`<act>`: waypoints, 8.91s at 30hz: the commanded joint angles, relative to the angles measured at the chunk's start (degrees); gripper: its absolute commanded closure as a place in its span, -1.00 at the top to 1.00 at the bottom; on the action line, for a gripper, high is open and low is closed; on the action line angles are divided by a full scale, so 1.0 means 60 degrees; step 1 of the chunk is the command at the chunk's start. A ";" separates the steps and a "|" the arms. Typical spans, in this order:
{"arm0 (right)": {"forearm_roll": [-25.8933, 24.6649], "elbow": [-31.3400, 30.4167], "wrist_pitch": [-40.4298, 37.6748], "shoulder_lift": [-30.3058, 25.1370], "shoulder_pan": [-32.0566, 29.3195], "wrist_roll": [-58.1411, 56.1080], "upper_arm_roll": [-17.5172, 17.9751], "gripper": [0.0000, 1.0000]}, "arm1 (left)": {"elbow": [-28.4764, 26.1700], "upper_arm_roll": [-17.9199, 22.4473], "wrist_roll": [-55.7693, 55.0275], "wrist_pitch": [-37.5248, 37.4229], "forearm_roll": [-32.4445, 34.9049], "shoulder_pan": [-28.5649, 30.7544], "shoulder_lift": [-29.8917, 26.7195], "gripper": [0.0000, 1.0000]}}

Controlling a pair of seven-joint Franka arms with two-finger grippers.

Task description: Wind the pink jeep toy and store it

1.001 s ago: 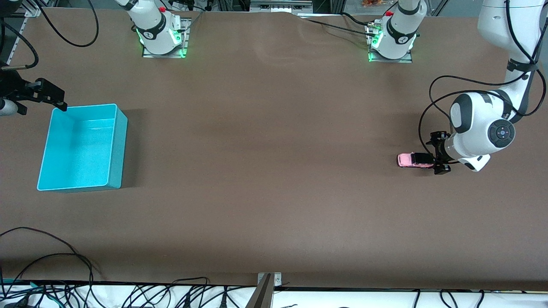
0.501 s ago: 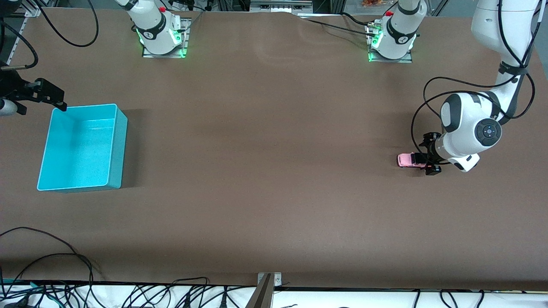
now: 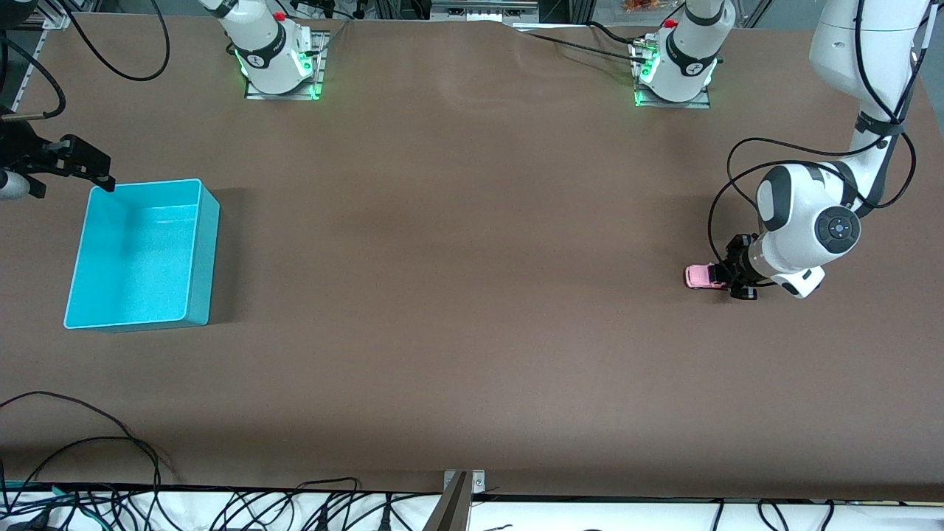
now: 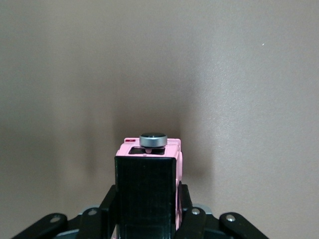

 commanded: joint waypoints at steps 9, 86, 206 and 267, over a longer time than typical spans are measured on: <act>-0.0202 0.0197 -0.0162 0.0018 0.0020 0.0047 -0.0003 1.00 | 0.0885 -0.0201 -0.1474 -0.0694 0.0218 -0.0489 -0.0195 -1.00; -0.0202 0.0168 -0.0162 0.0032 0.0049 0.0047 0.0027 1.00 | 0.0870 -0.0245 0.0400 -0.0021 0.0920 0.0520 0.0859 -1.00; -0.0085 0.0183 0.0483 0.0267 -0.0009 0.0091 -0.0017 1.00 | 0.5895 -0.1211 1.3540 -0.6642 0.0482 0.0638 -0.1645 1.00; 0.0105 -0.0358 -0.0413 0.1058 0.0093 0.1277 0.0027 1.00 | 0.5895 -0.1211 1.3496 -0.6642 0.0482 0.0682 -0.1572 1.00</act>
